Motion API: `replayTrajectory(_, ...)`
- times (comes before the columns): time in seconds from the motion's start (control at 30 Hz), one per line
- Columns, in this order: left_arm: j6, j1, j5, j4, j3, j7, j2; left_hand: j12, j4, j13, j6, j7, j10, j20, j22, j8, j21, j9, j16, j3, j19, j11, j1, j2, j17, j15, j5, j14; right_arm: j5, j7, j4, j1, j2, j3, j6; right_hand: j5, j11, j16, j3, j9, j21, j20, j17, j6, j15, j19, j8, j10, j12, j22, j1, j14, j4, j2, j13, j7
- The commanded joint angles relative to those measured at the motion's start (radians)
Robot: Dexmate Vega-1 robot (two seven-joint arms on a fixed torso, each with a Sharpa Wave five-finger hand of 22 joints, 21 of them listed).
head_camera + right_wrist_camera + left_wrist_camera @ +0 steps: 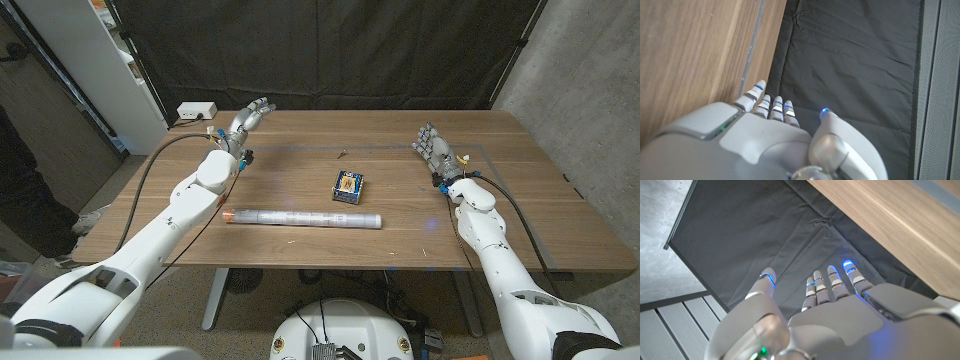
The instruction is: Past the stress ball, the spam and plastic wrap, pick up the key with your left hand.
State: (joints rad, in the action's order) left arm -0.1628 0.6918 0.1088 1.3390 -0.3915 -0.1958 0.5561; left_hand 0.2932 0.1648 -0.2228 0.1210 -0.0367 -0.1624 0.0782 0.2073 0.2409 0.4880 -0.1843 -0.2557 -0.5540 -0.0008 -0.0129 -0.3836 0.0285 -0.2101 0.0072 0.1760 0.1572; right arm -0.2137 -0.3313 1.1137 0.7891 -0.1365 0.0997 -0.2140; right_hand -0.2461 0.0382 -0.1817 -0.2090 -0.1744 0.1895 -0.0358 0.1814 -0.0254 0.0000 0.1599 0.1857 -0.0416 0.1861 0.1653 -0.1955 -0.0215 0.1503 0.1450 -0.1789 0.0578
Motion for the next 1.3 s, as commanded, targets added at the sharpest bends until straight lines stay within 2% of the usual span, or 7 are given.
replayTrajectory(0.03, 0.064, -0.036, -0.104, 0.041, -0.025, -0.031, 0.026, 0.011, 0.012, -0.006, 0.026, 0.006, -0.021, 0.005, 0.002, 0.010, 0.012, -0.002, -0.011, -0.001, 0.020, -0.012, -0.029, -0.005, -0.005, -0.005, 0.002, 0.020, 0.012, 0.004, 0.014, 0.006, -0.007, -0.002, -0.013, -0.001, 0.002, -0.011, -0.009, -0.005, 0.004, -0.030, 0.002, -0.013, 0.003, 0.009, 0.007, -0.017, 0.009, 0.005, 0.009, 0.005, 0.001, 0.015, -0.005, 0.005)
replayTrajectory(0.37, 0.111, -0.068, -0.189, 0.083, -0.048, -0.031, 0.051, 0.024, 0.016, -0.013, 0.068, 0.010, -0.054, 0.001, 0.002, 0.018, 0.018, -0.002, -0.017, 0.003, 0.034, -0.027, -0.081, -0.018, -0.009, -0.019, 0.003, 0.034, 0.014, 0.003, 0.020, 0.008, -0.014, -0.009, -0.033, 0.000, 0.005, -0.012, -0.013, -0.005, 0.007, -0.034, 0.000, -0.024, 0.000, 0.018, 0.009, -0.030, 0.012, 0.005, 0.008, 0.015, -0.003, 0.014, -0.005, 0.003)
replayTrajectory(0.47, 0.131, -0.076, -0.207, 0.097, -0.052, -0.028, 0.055, 0.031, 0.012, -0.016, 0.094, 0.026, -0.070, 0.017, 0.003, 0.023, 0.010, -0.002, -0.020, 0.008, 0.011, -0.045, -0.100, -0.020, -0.015, -0.020, 0.003, 0.038, 0.015, 0.004, 0.029, 0.012, -0.018, -0.011, -0.038, 0.000, 0.006, -0.012, -0.014, -0.005, 0.007, -0.033, -0.001, -0.027, 0.002, 0.020, 0.010, -0.030, 0.012, 0.005, 0.007, 0.018, -0.004, 0.014, -0.005, 0.003)
replayTrajectory(0.6, 0.151, -0.090, -0.239, 0.111, -0.061, -0.029, 0.061, 0.038, 0.006, -0.019, 0.124, 0.039, -0.085, 0.025, 0.005, 0.030, 0.006, -0.002, -0.031, 0.015, -0.003, -0.052, -0.111, -0.018, -0.023, -0.017, 0.003, 0.050, 0.016, 0.008, 0.039, 0.017, -0.022, -0.014, -0.045, 0.000, 0.006, -0.013, -0.016, -0.005, 0.008, -0.032, -0.001, -0.031, 0.001, 0.022, 0.010, -0.036, 0.013, 0.005, 0.007, 0.020, -0.004, 0.014, -0.005, 0.004)
replayTrajectory(0.83, 0.169, -0.118, -0.288, 0.130, -0.077, -0.015, 0.072, 0.042, 0.005, -0.022, 0.136, 0.043, -0.099, 0.030, 0.007, 0.031, 0.012, -0.003, -0.044, 0.020, 0.006, -0.061, -0.124, -0.018, -0.033, -0.020, 0.004, 0.064, 0.018, 0.012, 0.048, 0.022, -0.029, -0.021, -0.057, 0.001, 0.008, -0.013, -0.017, -0.005, 0.008, -0.032, -0.001, -0.034, 0.001, 0.025, 0.010, -0.041, 0.014, 0.005, 0.007, 0.025, -0.005, 0.013, -0.005, 0.004)
replayTrajectory(0.9, 0.174, -0.125, -0.302, 0.137, -0.082, -0.012, 0.074, 0.045, 0.008, -0.024, 0.139, 0.046, -0.105, 0.028, 0.009, 0.030, 0.017, -0.003, -0.051, 0.026, 0.015, -0.071, -0.133, -0.026, -0.038, -0.028, 0.005, 0.068, 0.017, 0.013, 0.049, 0.023, -0.030, -0.023, -0.059, 0.001, 0.009, -0.014, -0.018, -0.005, 0.008, -0.032, -0.001, -0.036, 0.002, 0.026, 0.011, -0.042, 0.014, 0.005, 0.007, 0.028, -0.006, 0.012, -0.005, 0.004)
replayTrajectory(1.3, 0.186, -0.170, -0.362, 0.154, -0.105, 0.029, 0.083, 0.048, 0.015, -0.030, 0.149, 0.052, -0.116, 0.027, 0.016, 0.027, 0.035, -0.003, -0.070, 0.049, 0.047, -0.075, -0.166, -0.069, -0.054, -0.044, 0.014, 0.082, 0.013, 0.022, 0.059, 0.032, -0.036, -0.029, -0.071, 0.002, 0.008, -0.013, -0.020, -0.005, 0.008, -0.033, -0.002, -0.043, 0.004, 0.030, 0.011, -0.047, 0.014, 0.005, 0.008, 0.031, -0.007, 0.011, -0.005, 0.005)
